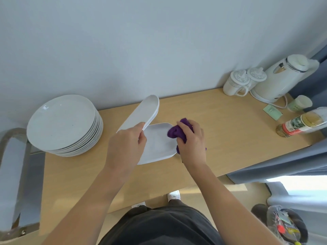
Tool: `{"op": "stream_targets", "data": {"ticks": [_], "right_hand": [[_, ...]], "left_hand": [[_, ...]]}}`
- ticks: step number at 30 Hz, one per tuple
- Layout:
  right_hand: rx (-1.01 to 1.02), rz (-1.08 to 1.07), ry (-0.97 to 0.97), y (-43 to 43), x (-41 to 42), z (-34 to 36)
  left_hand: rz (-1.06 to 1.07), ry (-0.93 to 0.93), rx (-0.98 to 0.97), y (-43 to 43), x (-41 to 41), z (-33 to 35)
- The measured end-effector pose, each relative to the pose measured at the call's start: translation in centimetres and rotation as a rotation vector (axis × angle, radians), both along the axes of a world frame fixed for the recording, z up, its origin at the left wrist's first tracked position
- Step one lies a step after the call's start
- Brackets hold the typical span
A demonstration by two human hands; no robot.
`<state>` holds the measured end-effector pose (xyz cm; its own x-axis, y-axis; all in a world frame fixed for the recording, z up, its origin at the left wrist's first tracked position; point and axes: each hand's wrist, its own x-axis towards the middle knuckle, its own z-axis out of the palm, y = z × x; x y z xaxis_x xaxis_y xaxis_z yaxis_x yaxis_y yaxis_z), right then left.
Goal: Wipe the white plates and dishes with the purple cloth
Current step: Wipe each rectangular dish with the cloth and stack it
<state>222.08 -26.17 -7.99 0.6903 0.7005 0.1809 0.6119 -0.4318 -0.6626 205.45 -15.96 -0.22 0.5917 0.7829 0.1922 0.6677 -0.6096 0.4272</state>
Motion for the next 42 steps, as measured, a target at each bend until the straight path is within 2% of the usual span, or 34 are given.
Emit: {"op": "stream_targets", "data": {"ticks": [4, 7, 9, 11, 14, 19, 22, 24, 27, 29, 31, 34, 38, 42], "right_hand": [[-0.298, -0.023, 0.062, -1.0, 0.6, -1.6], [-0.355, 0.063, 0.235, -1.3, 1.1, -1.6], [-0.303, 0.038, 0.306, -1.2, 1.4, -0.5], [-0.132, -0.053, 0.386, -1.1, 1.7, 1.5], [0.126, -0.178, 0.623, -0.8, 2.6, 4.9], [0.209, -0.276, 0.67, -1.6, 7.0, 6.1], [0.198, -0.308, 0.639, -2.7, 10.8, 4.9], [0.203, -0.329, 0.632, -3.6, 13.7, 4.0], [0.222, -0.356, 0.629, -4.8, 18.1, 3.0], [0.235, -0.362, 0.638, -5.4, 20.7, 2.5], [0.242, -0.363, 0.66, -6.1, 23.3, 1.7], [0.227, -0.361, 0.646, -6.6, 26.1, 0.6], [0.163, -0.349, 0.622, -6.7, 29.8, -1.1], [0.014, -0.322, 0.499, -6.2, 32.8, -3.4]], "left_hand": [[-0.064, 0.042, 0.065, -0.2, 0.7, -0.7], [-0.111, 0.075, 0.114, -0.4, 1.5, -1.7], [-0.157, 0.075, 0.149, -0.5, 2.1, -2.3], [-0.199, 0.068, 0.196, -0.8, 3.0, -2.9], [-0.269, 0.093, 0.244, -1.6, 4.8, -4.0], [-0.393, 0.021, 0.239, -3.1, 9.2, -4.4], [-0.372, -0.11, 0.052, -3.6, 12.3, -4.2], [-0.239, -0.156, -0.076, -3.3, 13.9, -4.0], [0.001, -0.186, -0.121, -2.1, 16.2, -4.8], [0.174, -0.255, -0.394, -2.0, 17.8, -5.0], [0.245, -0.319, -0.666, -2.4, 19.9, -5.2], [0.241, -0.327, -0.733, -2.8, 22.5, -6.2], [0.378, -0.373, -0.867, -2.9, 26.4, -8.2], [0.406, -0.314, -0.861, -3.0, 29.4, -10.2]]}}
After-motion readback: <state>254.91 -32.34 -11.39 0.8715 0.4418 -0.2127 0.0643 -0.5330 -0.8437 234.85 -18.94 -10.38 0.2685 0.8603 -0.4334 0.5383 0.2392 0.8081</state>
